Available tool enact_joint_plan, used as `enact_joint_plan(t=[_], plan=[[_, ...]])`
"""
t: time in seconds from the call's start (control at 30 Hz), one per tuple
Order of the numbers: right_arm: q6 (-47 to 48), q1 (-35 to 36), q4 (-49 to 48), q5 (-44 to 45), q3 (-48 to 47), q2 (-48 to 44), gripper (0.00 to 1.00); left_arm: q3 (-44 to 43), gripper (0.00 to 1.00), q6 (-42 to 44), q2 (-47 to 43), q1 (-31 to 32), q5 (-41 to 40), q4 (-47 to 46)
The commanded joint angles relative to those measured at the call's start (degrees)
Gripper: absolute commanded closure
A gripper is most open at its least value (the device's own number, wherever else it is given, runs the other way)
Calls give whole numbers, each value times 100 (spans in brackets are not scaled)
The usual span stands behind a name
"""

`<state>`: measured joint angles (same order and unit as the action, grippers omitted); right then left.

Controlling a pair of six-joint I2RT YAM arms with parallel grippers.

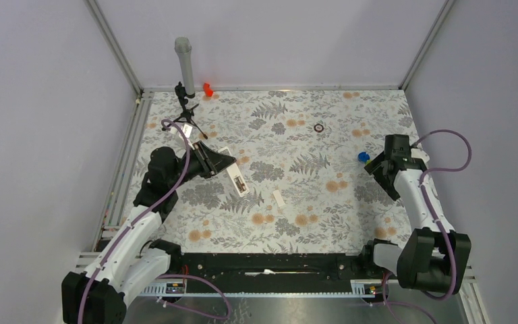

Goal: Load the batteries into the remote control

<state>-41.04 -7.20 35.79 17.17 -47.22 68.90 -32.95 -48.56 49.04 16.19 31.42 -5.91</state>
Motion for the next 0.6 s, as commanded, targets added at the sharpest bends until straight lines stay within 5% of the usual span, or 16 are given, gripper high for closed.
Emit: enact_joint_plan(t=[0.0, 0.2, 0.57], plan=[[-364, -27, 803, 568, -71, -206, 6, -319, 100, -19, -236, -7, -29, -97], [-1164, -249, 1811, 1087, -7, 62, 0, -303, 100, 66, -237, -1, -48, 137], [-1834, -954, 2362, 527, 624, -864, 2, -310, 100, 199, -155, -7, 6, 405]])
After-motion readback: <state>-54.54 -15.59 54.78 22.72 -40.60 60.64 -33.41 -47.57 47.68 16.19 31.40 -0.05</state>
